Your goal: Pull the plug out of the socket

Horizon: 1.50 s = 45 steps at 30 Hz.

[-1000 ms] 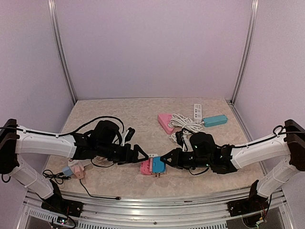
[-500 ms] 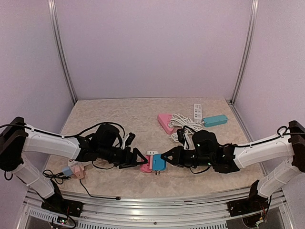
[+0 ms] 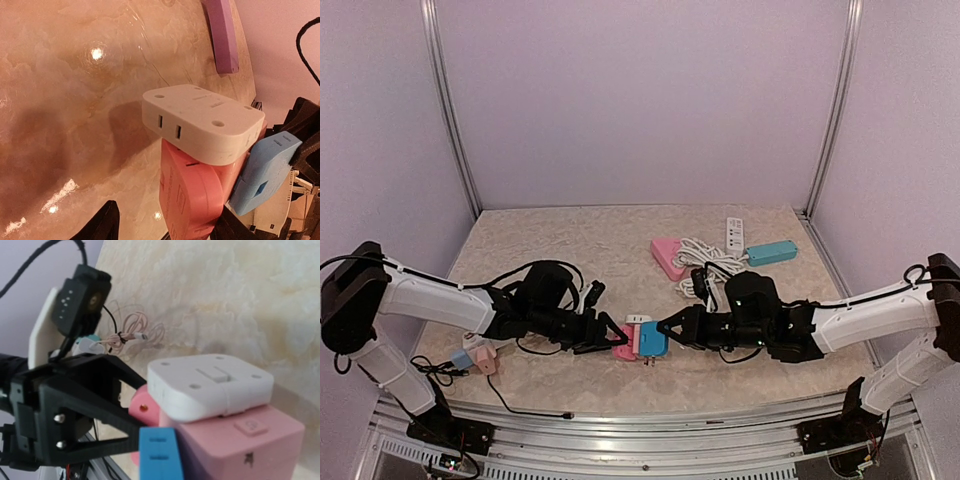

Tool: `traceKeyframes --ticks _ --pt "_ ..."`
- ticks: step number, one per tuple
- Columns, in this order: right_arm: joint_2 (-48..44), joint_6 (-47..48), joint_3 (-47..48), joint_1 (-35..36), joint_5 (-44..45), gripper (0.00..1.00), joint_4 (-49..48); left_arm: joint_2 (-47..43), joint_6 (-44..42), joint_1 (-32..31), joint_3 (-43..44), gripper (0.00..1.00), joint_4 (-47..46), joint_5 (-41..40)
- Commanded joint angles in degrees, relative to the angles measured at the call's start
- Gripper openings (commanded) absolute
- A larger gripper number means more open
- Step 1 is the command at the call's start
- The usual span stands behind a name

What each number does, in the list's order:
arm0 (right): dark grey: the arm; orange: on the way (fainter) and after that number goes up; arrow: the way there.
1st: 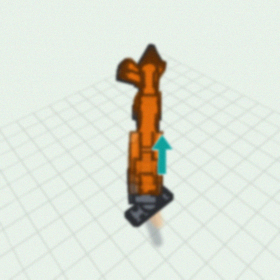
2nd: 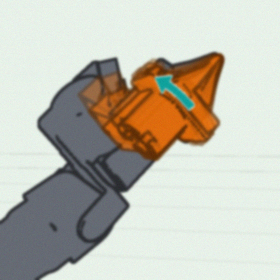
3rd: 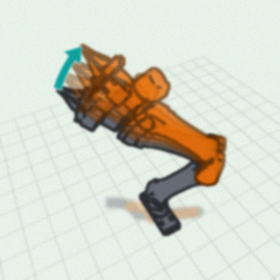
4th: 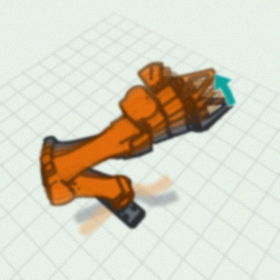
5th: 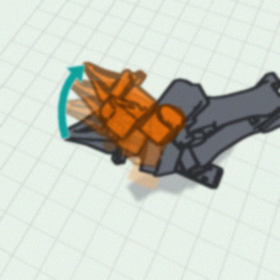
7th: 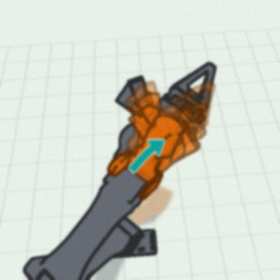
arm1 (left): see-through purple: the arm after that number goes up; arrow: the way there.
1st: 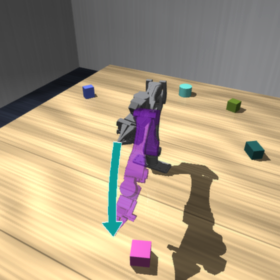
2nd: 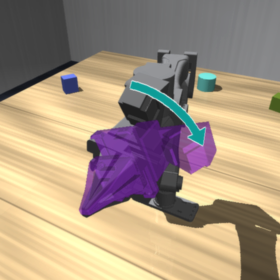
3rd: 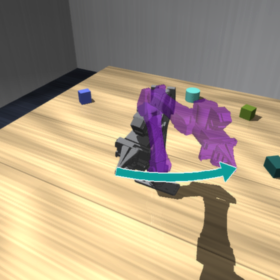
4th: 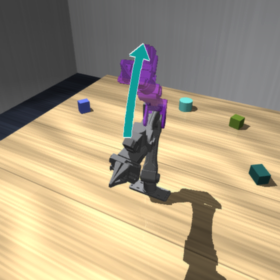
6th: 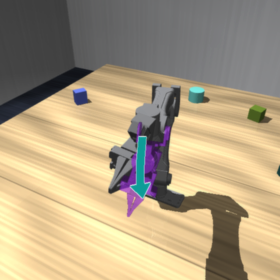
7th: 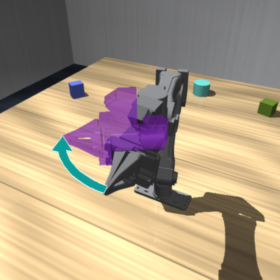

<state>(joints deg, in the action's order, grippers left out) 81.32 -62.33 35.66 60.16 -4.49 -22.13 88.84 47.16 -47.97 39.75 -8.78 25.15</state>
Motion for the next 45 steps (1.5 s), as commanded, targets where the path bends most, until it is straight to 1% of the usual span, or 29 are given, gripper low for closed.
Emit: traceKeyframes --ticks 1,6,9,13,14,16,19,20,25,28,31,33,34,39,43,45 --pt "-2.15 0.98 1.87 0.32 -0.83 0.00 -4.36 1.63 -0.22 0.24 1.28 0.57 -1.05 0.63" --pt "-2.13 1.30 2.00 0.37 -1.34 0.00 -4.64 2.09 0.02 0.33 1.27 0.52 -2.63 0.75" --pt "-2.13 1.63 2.09 0.39 -1.44 0.00 -4.66 2.35 0.48 0.33 1.64 0.46 -3.27 1.15" --pt "-2.28 1.99 2.05 0.39 -1.19 0.00 -3.86 2.44 1.14 0.25 1.36 0.31 -5.03 2.40" --pt "-2.30 2.03 1.88 0.38 -0.96 0.00 -3.78 2.36 1.12 0.21 1.31 0.26 -5.26 2.57" --pt "-2.38 2.10 1.55 0.37 -0.50 0.00 -3.44 1.94 0.99 0.24 1.09 0.18 -5.22 2.56" --pt "-2.26 2.35 1.28 0.36 0.84 0.00 -2.04 0.75 1.09 0.25 1.03 0.08 -3.55 1.62" --pt "-2.24 2.38 1.15 0.36 1.52 0.05 -1.36 0.17 1.12 0.25 1.03 0.06 -3.12 1.46" --pt "-3.24 3.05 0.39 0.37 5.21 0.40 2.43 -2.23 1.72 0.24 -0.33 0.00 -2.74 0.43" --pt "-4.24 4.12 0.20 0.38 7.17 0.56 4.29 -3.44 2.22 0.26 -1.12 0.00 -2.89 -0.09" --pt "-4.80 5.02 0.47 0.34 8.29 0.67 6.35 -3.64 2.60 0.12 -1.25 0.00 -2.92 -0.27" --pt "-4.96 5.36 0.90 0.34 9.12 0.73 8.67 -3.35 2.76 -0.08 -1.25 0.00 -3.33 -0.26" --pt "-5.04 5.50 1.17 0.39 9.64 0.74 9.85 -3.17 2.84 -0.23 -1.25 0.00 -3.43 -0.39" --pt "-5.33 7.02 3.00 1.05 12.24 0.76 14.95 -3.07 3.41 -0.46 -1.18 0.00 -2.66 -1.85" --pt "-4.06 8.65 5.02 2.24 11.65 0.80 15.24 -3.14 3.06 -0.46 -1.25 0.00 -2.22 -2.12" --pt "-2.65 11.37 7.06 3.31 12.83 0.80 16.43 -3.23 2.84 -0.44 -1.04 0.00 -1.99 -1.94"
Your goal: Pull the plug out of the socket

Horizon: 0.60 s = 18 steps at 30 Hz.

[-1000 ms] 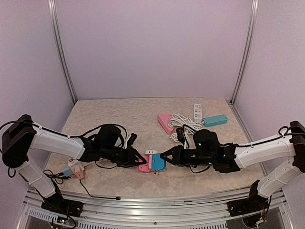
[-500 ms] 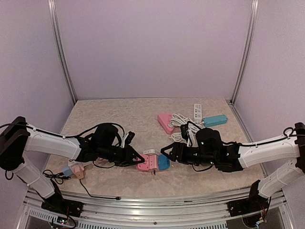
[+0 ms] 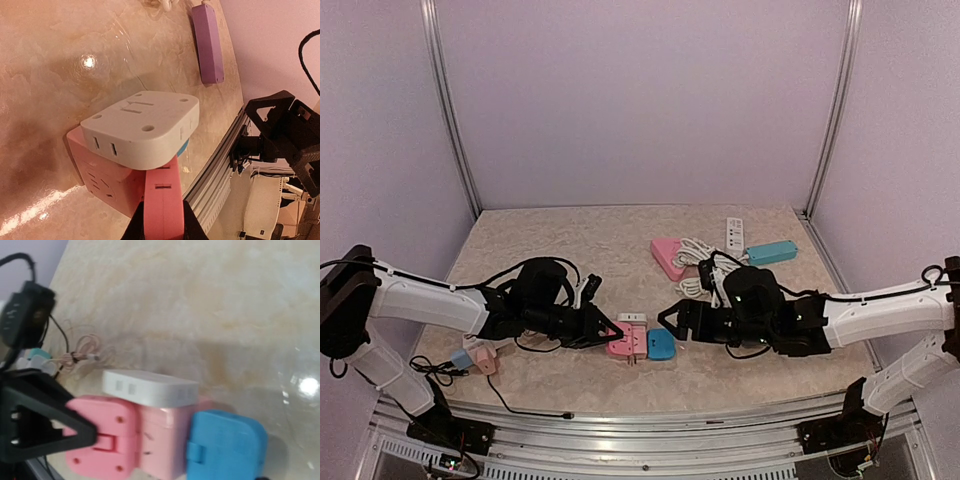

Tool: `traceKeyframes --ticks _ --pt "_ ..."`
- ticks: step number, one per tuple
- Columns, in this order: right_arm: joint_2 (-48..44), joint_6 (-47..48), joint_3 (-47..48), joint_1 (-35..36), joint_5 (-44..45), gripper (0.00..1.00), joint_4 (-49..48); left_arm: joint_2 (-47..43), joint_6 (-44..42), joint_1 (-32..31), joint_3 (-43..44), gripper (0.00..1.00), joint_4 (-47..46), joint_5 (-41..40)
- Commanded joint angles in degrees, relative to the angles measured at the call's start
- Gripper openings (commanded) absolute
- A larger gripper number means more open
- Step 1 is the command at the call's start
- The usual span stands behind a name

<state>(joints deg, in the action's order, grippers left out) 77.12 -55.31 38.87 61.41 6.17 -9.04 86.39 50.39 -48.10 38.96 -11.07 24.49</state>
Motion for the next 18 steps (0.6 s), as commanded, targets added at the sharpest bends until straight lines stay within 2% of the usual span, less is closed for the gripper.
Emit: traceKeyframes --ticks 1,5,10,18 --pt "2.41 6.43 5.32 2.74 2.92 0.81 4.69 -0.78 -0.64 -0.33 -0.02 0.00 0.72 -1.19" --pt "3.95 14.04 8.57 3.47 4.85 0.81 8.44 -0.70 -4.09 -0.26 2.15 0.00 5.94 -1.80" --pt "5.52 19.57 10.15 3.57 1.92 0.78 8.55 -1.54 -9.50 0.17 3.60 0.00 10.45 -2.10" --pt "4.44 35.40 2.19 3.79 -1.19 0.85 -1.71 -3.59 -18.14 1.45 3.44 0.00 10.89 4.37"
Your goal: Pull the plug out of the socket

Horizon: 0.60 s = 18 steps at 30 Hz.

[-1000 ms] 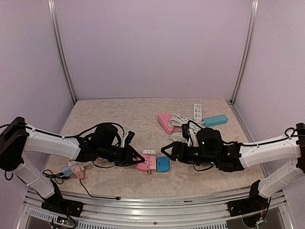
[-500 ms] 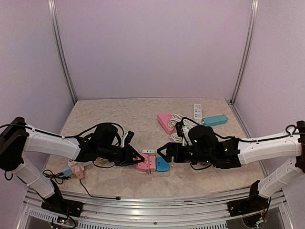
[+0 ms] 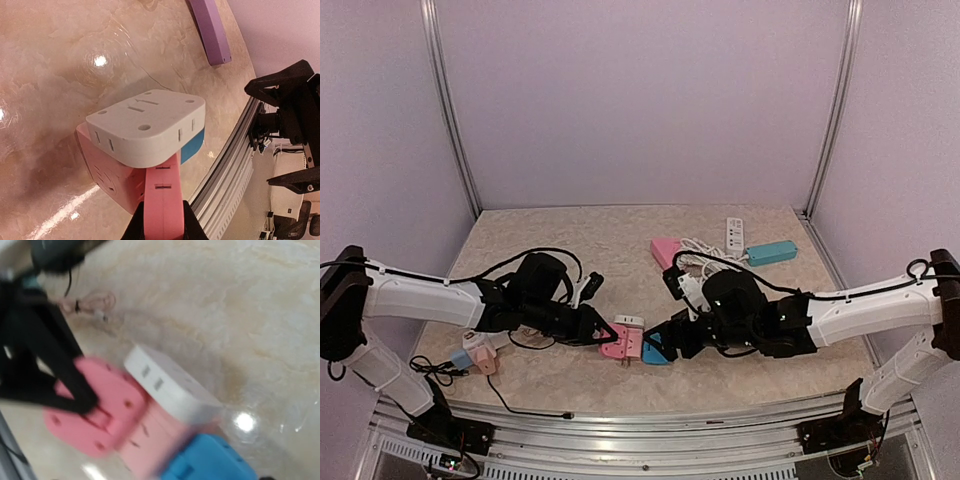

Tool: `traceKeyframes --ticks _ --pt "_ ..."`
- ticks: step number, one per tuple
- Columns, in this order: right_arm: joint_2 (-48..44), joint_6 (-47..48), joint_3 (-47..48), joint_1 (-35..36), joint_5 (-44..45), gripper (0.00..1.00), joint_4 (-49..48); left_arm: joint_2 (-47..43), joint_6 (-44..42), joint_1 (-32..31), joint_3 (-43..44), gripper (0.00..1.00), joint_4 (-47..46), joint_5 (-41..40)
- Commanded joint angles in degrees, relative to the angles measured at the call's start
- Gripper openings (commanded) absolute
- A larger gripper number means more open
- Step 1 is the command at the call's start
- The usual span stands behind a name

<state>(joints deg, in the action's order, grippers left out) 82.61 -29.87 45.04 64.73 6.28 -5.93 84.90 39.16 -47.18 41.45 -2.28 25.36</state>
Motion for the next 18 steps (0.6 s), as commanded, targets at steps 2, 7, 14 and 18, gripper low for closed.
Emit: traceKeyframes --ticks 2,7,14,18 --pt "-2.04 12.26 -5.19 0.42 -1.55 0.88 -6.78 -3.39 -9.61 0.44 1.04 0.00 2.11 4.46" --pt "-2.42 16.30 -4.07 0.88 -1.57 0.89 -5.22 -7.55 -15.05 0.33 2.40 0.00 6.46 4.32" --pt "-6.38 16.41 -4.33 2.45 1.65 0.94 -7.11 -10.01 -21.81 0.53 10.96 0.00 17.16 7.09" --pt "-9.91 15.29 -4.22 2.56 2.97 0.95 -8.16 -9.63 -26.50 0.41 16.63 0.00 25.29 5.49"
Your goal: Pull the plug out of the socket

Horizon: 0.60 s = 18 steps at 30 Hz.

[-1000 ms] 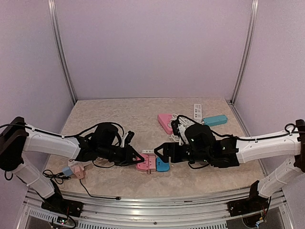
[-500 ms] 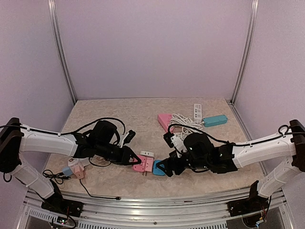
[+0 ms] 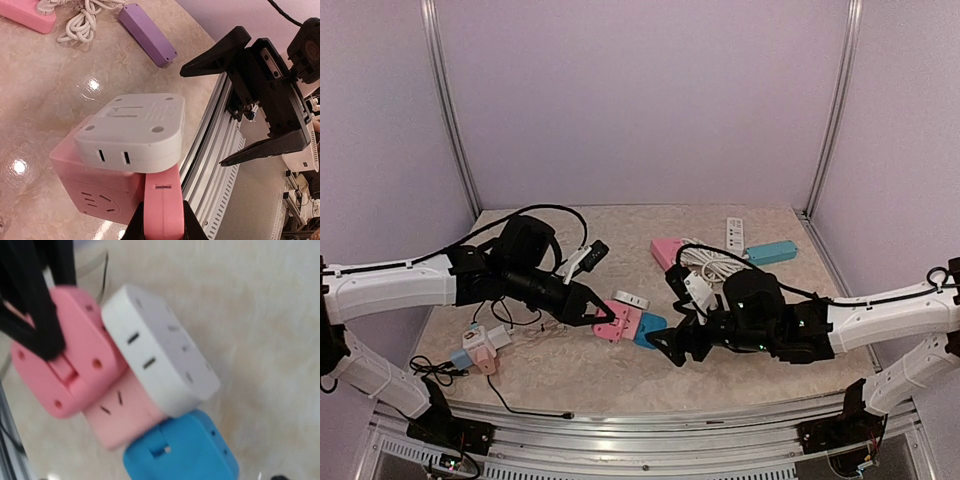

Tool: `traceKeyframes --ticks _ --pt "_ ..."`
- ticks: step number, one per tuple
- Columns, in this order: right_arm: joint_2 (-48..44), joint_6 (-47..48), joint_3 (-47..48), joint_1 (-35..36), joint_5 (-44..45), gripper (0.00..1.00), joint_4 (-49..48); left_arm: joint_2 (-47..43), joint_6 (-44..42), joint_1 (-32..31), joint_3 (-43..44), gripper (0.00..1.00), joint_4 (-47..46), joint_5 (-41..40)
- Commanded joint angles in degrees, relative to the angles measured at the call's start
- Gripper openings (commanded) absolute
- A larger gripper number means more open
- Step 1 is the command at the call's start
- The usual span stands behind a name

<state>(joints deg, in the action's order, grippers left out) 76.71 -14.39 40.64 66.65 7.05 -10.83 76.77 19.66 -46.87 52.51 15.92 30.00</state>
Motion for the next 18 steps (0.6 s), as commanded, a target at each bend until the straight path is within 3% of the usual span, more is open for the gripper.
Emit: traceKeyframes --ticks 1,12,18 --pt "-4.56 -0.15 0.33 0.83 2.37 0.94 -3.25 -1.17 -8.08 0.14 6.70 0.00 8.44 0.86" --pt "-2.61 2.17 7.95 1.64 5.84 0.90 8.10 3.91 -19.38 -0.81 15.92 0.00 17.52 2.63" --pt "1.75 2.51 12.99 1.76 1.72 0.77 12.27 5.20 -21.72 -1.38 16.43 0.00 17.12 1.00"
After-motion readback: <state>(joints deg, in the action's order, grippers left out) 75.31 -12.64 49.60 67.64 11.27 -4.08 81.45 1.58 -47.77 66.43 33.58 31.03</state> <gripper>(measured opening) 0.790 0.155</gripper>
